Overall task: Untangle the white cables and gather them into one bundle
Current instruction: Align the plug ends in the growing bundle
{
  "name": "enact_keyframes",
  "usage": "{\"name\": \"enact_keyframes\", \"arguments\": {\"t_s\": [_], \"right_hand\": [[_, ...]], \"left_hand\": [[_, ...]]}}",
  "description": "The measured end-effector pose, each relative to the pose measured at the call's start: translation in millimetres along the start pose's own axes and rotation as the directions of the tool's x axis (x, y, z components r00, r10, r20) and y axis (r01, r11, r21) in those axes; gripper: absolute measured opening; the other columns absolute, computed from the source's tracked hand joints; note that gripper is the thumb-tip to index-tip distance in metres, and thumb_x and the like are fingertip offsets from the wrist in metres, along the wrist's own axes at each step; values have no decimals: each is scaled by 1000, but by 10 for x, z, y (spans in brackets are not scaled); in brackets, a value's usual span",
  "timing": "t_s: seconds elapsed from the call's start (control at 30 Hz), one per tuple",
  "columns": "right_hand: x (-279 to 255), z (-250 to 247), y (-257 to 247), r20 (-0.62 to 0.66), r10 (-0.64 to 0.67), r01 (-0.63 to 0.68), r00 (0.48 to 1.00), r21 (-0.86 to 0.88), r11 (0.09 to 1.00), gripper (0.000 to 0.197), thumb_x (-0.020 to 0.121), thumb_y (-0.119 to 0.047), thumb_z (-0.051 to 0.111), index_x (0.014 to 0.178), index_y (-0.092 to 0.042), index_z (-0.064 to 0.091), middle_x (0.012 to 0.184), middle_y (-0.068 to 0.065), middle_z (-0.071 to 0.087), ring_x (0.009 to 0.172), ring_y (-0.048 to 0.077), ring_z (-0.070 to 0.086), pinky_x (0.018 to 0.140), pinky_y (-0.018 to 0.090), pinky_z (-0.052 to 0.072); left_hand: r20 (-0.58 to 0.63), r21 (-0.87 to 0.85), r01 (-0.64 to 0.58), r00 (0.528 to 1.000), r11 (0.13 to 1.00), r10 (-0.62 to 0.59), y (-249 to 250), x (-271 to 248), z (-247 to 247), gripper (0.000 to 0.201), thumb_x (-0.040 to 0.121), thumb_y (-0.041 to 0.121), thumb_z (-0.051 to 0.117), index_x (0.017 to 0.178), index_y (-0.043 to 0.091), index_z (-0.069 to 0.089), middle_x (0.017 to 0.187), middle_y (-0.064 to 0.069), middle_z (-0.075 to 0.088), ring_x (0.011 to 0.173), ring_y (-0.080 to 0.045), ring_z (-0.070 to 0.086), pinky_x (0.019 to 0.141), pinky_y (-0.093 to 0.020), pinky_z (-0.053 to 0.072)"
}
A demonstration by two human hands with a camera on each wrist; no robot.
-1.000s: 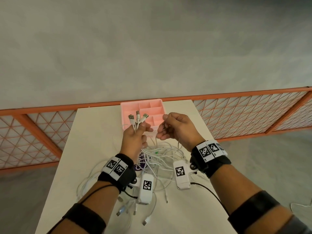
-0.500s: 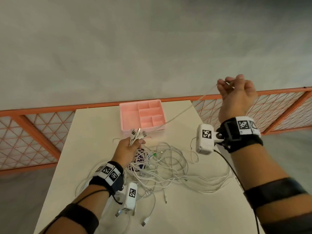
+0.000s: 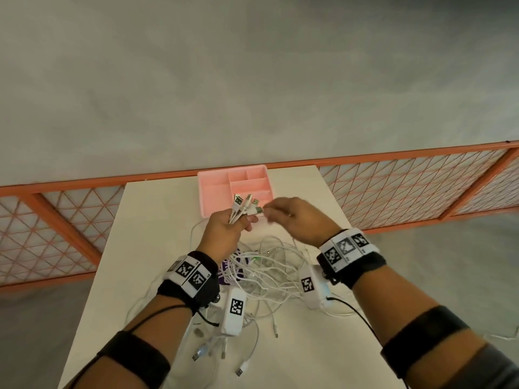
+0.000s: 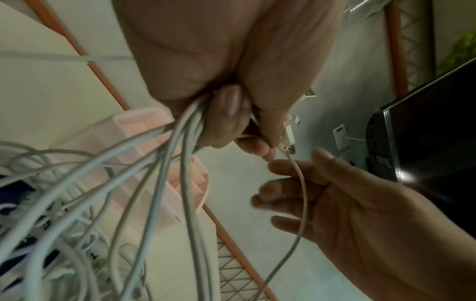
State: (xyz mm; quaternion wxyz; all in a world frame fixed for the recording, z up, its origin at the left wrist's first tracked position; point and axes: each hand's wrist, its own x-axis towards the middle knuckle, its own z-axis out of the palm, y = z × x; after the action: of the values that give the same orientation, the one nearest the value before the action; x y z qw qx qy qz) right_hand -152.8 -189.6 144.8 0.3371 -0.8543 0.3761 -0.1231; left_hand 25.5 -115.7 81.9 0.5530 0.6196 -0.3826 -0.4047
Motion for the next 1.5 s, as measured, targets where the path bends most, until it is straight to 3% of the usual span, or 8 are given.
{"name": "enact_keyframes", "arguments": {"t_s": [0.1,0.23,0.63,0.93,1.0,1.2,1.33,1.5], "right_hand": [[70,86,-122,49,11,-14,999,51,999,31,101,-30,50,82,-12,67,65,-4,63,56,15,59,61,37,52],[147,-87,-261,-225,-11,79,974,293,953,32,101,-24,52,74,-13,65,49,-11,50,49,18,48,50,33,46],[161,-1117,-554,-737,299,515,607,650,558,34,103,-20,42,75,-10,59,51,-4,34,44,15,28,46,26,35],[42,-834,132,-597,315,51,738,514,856,28,94,-22,52,76,-12,70,57,3,50,50,15,45,55,32,46],[-7,-871,306,-632,414,-16,655,536,844,26,92,-25,53,76,-18,73,63,-3,56,59,14,51,66,36,49],[-473,-1333,1016,-678,727,-45,113,727,685,28,96,-31,45,86,-30,71,73,-9,61,59,8,56,63,31,50],[-771,-1260,1419,-474,878,-81,68,875,478,12,98,-28,52,106,-27,61,92,0,72,80,14,73,71,29,60],[-914,-795,1841,-270,944,-321,190,892,320,24,95,-27,51,106,-14,68,81,7,76,74,19,72,72,35,58]], "left_hand": [[22,-75,15,1000,997,-14,12,-61,13,18,95,22,65,83,9,69,64,5,60,43,-12,31,46,-22,24],[69,-136,61,996,989,-52,-110,-126,-104,22,100,23,57,99,6,72,82,0,65,43,-9,28,41,-20,24],[-32,55,192,981,980,-190,-509,-210,-392,29,93,31,68,88,2,72,58,0,54,39,-10,37,43,-23,36],[35,-179,108,994,978,-104,-121,-170,-294,23,101,19,55,103,3,71,85,-4,69,45,-9,23,41,-19,21],[-7,-198,97,995,975,-100,-111,-156,-296,24,102,21,55,105,4,71,98,-4,74,45,-9,22,41,-19,21],[-118,-320,112,981,941,-157,-174,-136,-385,29,103,24,51,100,2,69,86,-9,71,42,-7,22,39,-18,21],[-77,-404,133,981,905,-178,-9,-129,-334,30,104,29,48,84,11,59,56,3,33,42,-7,22,38,-16,18],[54,-501,150,988,853,-142,365,-147,-139,32,104,24,45,73,16,49,53,6,26,41,-6,19,37,-17,14]]}}
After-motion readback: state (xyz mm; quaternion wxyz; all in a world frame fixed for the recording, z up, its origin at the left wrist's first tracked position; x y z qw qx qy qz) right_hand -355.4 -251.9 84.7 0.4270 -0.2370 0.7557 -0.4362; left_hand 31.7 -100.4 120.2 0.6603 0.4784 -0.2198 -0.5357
